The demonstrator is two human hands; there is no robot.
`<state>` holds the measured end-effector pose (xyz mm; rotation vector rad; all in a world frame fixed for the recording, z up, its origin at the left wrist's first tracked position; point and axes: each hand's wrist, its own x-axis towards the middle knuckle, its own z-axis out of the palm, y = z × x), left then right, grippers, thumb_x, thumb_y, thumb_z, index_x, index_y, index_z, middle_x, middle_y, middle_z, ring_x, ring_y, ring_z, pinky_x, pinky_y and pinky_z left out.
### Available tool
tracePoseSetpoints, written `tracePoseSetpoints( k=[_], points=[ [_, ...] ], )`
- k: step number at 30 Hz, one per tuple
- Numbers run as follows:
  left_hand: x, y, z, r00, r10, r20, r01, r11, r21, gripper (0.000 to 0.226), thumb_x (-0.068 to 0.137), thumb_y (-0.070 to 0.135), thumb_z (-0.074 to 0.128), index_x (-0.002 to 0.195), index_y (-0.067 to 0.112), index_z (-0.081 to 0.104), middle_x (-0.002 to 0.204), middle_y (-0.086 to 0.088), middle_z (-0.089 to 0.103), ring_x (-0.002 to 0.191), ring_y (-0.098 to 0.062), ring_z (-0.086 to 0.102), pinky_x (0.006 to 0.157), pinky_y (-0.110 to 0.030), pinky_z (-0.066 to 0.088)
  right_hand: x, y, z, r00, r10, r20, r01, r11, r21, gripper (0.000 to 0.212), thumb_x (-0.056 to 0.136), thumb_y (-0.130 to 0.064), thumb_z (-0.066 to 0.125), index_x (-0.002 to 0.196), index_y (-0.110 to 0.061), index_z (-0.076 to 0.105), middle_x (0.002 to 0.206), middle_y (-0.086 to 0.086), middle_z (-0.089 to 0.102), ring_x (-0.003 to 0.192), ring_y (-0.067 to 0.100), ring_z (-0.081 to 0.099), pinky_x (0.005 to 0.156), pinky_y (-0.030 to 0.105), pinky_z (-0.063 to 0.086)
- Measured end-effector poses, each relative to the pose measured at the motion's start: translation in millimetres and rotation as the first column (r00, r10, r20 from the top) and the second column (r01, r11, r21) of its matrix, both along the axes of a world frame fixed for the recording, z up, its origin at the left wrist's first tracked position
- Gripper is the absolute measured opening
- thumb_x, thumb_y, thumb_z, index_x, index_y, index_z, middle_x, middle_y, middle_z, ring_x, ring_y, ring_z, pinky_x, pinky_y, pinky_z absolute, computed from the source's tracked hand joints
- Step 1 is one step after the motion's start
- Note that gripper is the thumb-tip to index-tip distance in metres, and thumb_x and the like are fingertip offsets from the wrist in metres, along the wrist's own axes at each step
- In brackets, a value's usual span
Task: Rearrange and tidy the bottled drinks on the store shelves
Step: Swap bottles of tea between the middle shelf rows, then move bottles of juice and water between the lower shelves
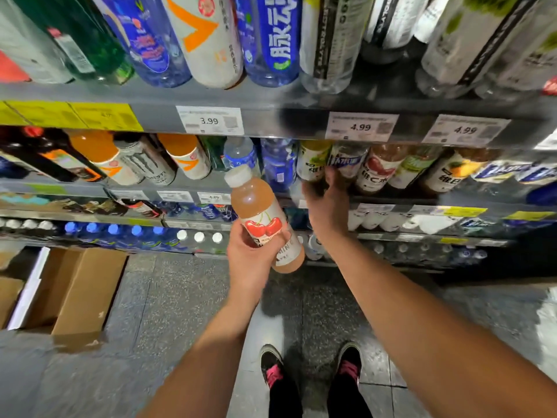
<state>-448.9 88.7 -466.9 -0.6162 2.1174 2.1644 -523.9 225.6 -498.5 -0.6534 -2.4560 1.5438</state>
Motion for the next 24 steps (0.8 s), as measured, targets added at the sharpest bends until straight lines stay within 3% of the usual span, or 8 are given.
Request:
tracePoseSetpoints(
  k=[3,7,10,15,18,21,24],
  points=[
    [-5,-7,1,0.998,-0.053,0.017,0.053,0.999,-0.005,0.044,0.074,-0.004,0.083,0.108,0.017,0.063,0.097,0.001,0.074,0.080,-0.001,0.070,0.071,-0.013,0.052,8,-3,-1,1.000,0.015,-0.004,-0.015,1.000,-0.016,0.059,0.084,-0.050,0.062,0.132,-0.017,0.053,0.131,0.004,0.063,0.120,0.021,0.059,0.099,0.043,0.050],
    [-9,-12,1,0.998,-0.045,0.039,0.045,0.999,0.007,0.042,0.074,0.000,0.083,0.109,0.015,0.064,0.097,0.001,0.075,0.082,-0.002,0.070,0.072,-0.015,0.054,13,-2,2,1.000,0.010,0.002,-0.010,0.998,-0.061,0.049,0.091,-0.031,0.069,0.134,-0.011,0.054,0.134,0.006,0.061,0.125,0.017,0.055,0.101,0.025,0.043],
    [-8,-15,1,0.998,0.021,0.063,-0.024,0.999,0.035,0.041,0.075,0.001,0.082,0.111,0.013,0.064,0.097,0.001,0.074,0.081,-0.003,0.070,0.078,-0.020,0.057,15,-10,3,0.998,0.067,-0.013,-0.067,0.995,-0.070,0.040,0.091,-0.030,0.070,0.125,-0.011,0.058,0.122,0.002,0.065,0.113,0.015,0.060,0.101,0.037,0.049],
    [-8,-38,-2,0.984,0.166,0.067,-0.168,0.985,0.033,0.040,0.076,-0.002,0.081,0.110,0.007,0.063,0.091,0.002,0.072,0.071,0.002,0.066,0.069,-0.015,0.053,0,-46,9,0.990,0.140,-0.007,-0.140,0.990,-0.012,0.042,0.090,-0.036,0.067,0.124,-0.013,0.059,0.120,0.003,0.068,0.110,0.017,0.063,0.091,0.033,0.052],
    [-9,-59,-6,0.987,0.153,0.057,-0.154,0.988,0.014,0.040,0.074,-0.003,0.082,0.109,0.007,0.063,0.092,-0.001,0.073,0.075,-0.003,0.068,0.072,-0.017,0.053,-11,-75,7,0.978,0.207,0.039,-0.206,0.978,-0.014,0.044,0.086,-0.039,0.068,0.121,-0.014,0.059,0.116,0.003,0.069,0.104,0.019,0.064,0.083,0.027,0.048],
    [-10,-76,-12,0.989,0.138,0.054,-0.138,0.990,0.000,0.046,0.072,0.002,0.085,0.111,0.009,0.063,0.099,-0.005,0.075,0.085,-0.011,0.070,0.080,-0.025,0.056,-20,-104,-1,0.976,0.213,0.056,-0.214,0.977,0.010,0.051,0.082,-0.046,0.066,0.123,-0.016,0.058,0.119,0.003,0.068,0.108,0.022,0.063,0.091,0.037,0.051],
    [-11,-89,-15,0.992,0.121,0.048,-0.121,0.993,0.004,0.046,0.071,0.000,0.086,0.109,0.010,0.063,0.100,-0.006,0.075,0.086,-0.013,0.070,0.080,-0.026,0.056,-29,-122,-9,0.992,0.121,0.028,-0.123,0.988,0.091,0.049,0.084,-0.042,0.069,0.122,-0.014,0.058,0.115,0.007,0.069,0.105,0.027,0.064,0.087,0.042,0.053]
  ],
)
